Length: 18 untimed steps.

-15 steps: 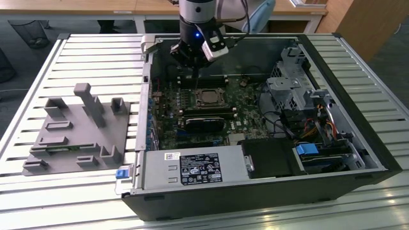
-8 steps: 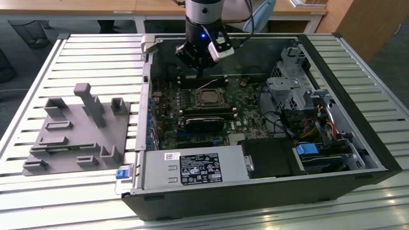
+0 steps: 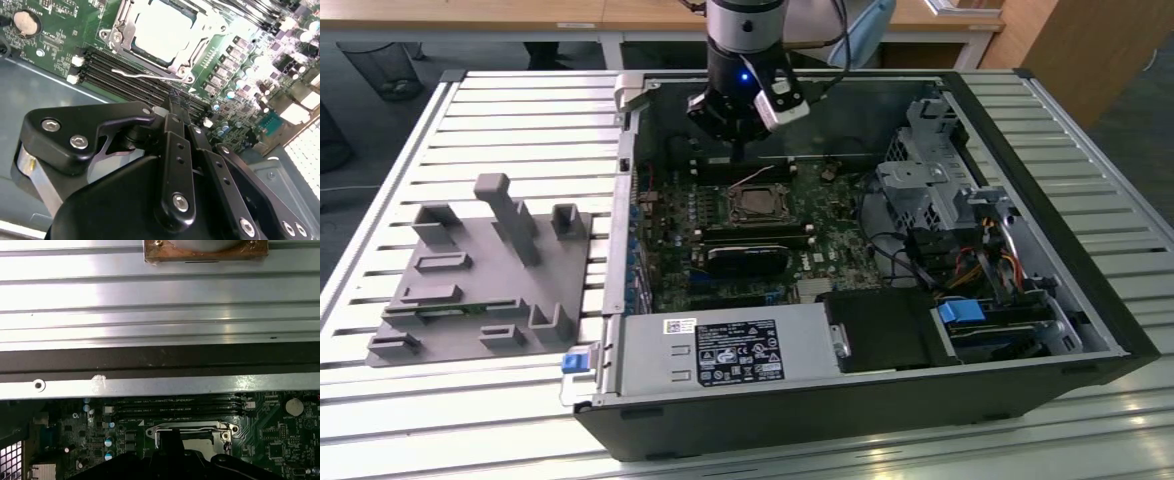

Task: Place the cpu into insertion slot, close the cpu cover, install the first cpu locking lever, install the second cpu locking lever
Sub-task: 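Install the first cpu locking lever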

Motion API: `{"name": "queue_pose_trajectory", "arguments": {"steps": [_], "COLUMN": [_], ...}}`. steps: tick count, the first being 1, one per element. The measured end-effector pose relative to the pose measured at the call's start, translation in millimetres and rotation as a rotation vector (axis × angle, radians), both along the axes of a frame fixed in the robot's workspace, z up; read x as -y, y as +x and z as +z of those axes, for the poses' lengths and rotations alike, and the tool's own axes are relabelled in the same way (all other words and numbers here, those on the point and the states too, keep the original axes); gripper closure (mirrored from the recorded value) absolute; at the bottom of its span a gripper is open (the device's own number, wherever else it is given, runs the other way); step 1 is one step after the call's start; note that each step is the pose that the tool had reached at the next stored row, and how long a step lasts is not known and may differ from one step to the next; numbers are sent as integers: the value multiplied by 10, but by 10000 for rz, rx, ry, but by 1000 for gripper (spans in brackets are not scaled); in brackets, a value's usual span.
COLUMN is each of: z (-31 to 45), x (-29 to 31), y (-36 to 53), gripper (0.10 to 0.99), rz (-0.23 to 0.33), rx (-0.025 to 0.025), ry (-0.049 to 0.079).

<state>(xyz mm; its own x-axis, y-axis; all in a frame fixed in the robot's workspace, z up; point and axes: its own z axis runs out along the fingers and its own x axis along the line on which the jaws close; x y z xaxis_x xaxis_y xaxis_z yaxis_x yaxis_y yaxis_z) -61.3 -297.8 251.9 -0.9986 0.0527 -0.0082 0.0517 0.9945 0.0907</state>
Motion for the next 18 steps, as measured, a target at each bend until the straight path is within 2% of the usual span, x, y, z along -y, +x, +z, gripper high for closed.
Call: {"name": "queue_pose_trajectory", "arguments": {"steps": [3,6,13,16,18], "z": [-18,-35,-65,-85,-99], "x": [1,1,0,0,-1], "y": [3,18,85,85,98], "gripper": [980,980,980,980,980], "rz": [342,573,711,1150,1254], "rx": [35,41,43,48,50], "ry": [-3,-4,-1,-1,0]}}
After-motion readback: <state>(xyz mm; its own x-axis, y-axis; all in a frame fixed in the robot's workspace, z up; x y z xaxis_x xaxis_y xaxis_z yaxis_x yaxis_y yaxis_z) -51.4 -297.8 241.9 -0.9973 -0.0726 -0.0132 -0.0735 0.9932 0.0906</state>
